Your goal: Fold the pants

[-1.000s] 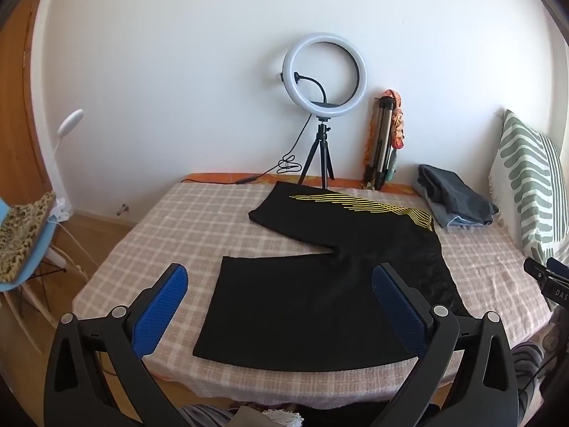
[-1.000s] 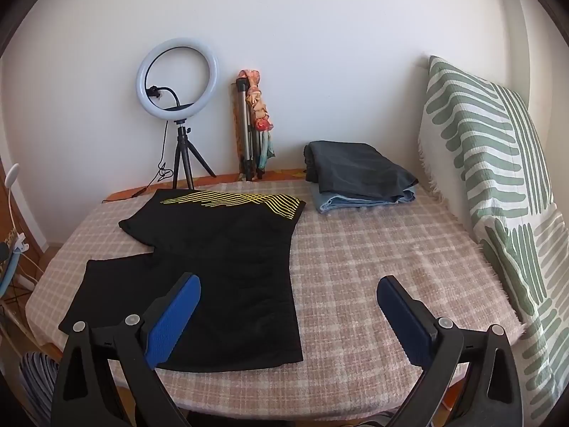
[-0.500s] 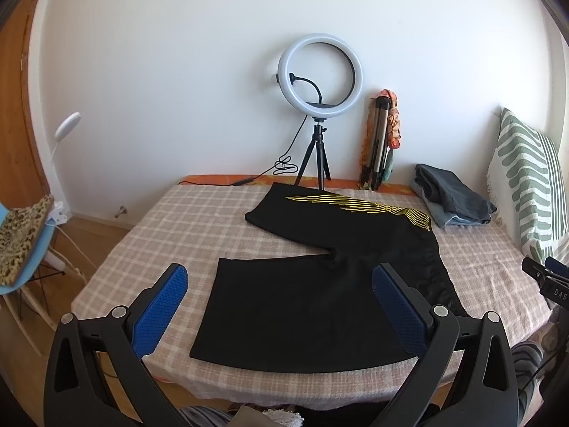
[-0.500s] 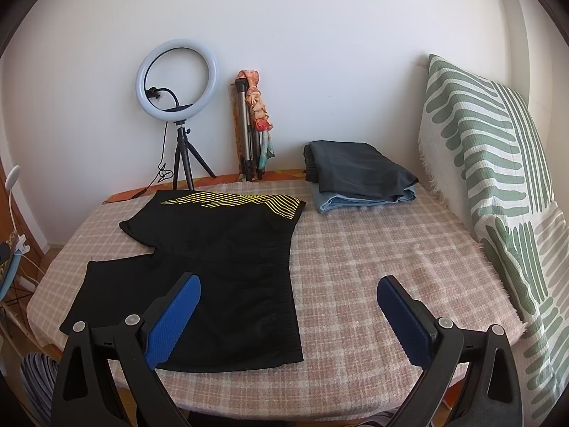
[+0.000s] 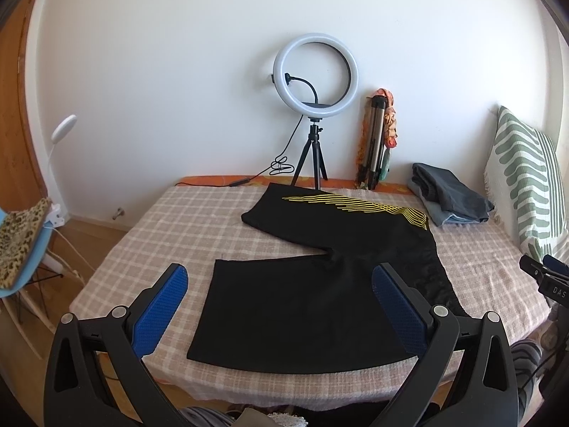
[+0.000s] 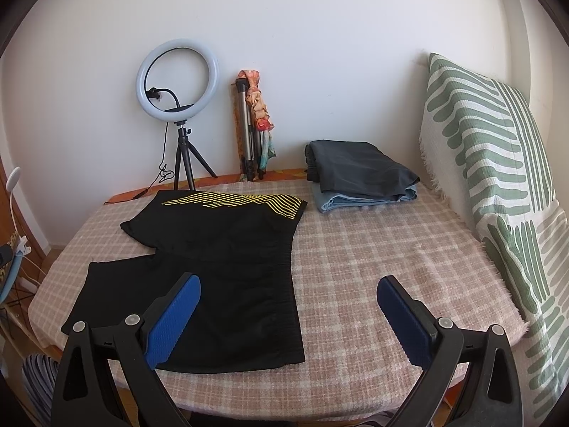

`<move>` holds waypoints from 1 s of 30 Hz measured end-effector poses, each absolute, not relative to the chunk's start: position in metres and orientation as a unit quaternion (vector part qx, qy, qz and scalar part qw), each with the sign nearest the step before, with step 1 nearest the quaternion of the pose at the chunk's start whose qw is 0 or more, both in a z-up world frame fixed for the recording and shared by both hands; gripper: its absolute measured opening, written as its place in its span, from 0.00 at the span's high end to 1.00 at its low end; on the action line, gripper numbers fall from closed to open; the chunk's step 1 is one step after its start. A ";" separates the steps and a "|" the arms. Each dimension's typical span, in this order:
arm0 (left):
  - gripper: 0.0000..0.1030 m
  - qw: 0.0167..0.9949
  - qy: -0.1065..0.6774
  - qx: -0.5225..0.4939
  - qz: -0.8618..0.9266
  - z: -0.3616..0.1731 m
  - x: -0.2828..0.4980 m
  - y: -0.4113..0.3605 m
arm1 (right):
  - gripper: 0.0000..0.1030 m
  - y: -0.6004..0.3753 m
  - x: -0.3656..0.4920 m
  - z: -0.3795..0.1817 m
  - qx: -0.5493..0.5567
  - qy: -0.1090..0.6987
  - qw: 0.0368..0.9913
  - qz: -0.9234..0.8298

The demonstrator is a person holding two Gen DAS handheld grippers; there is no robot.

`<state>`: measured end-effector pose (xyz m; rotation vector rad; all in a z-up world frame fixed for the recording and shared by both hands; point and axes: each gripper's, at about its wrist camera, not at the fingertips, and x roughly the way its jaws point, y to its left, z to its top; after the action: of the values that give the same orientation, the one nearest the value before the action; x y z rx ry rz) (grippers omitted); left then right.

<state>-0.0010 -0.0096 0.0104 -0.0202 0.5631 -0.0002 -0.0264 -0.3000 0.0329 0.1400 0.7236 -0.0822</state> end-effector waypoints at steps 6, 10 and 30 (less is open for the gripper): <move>0.00 0.961 0.275 -0.003 -0.002 0.011 -0.001 -0.013 | 0.02 -0.301 -0.024 0.029 0.075 0.357 0.930 -0.039; 0.00 0.962 0.274 -0.004 -0.001 0.011 -0.002 -0.014 | 0.02 -0.303 -0.024 0.028 0.077 0.357 0.930 -0.038; 0.00 0.961 0.277 -0.002 -0.006 0.010 0.005 -0.020 | 0.02 -0.306 -0.022 0.025 0.080 0.359 0.929 -0.035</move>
<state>0.0049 -0.0195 0.0097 -0.0034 0.5617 -0.0114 -0.0218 -0.3064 0.0252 0.1641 0.7358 -0.0723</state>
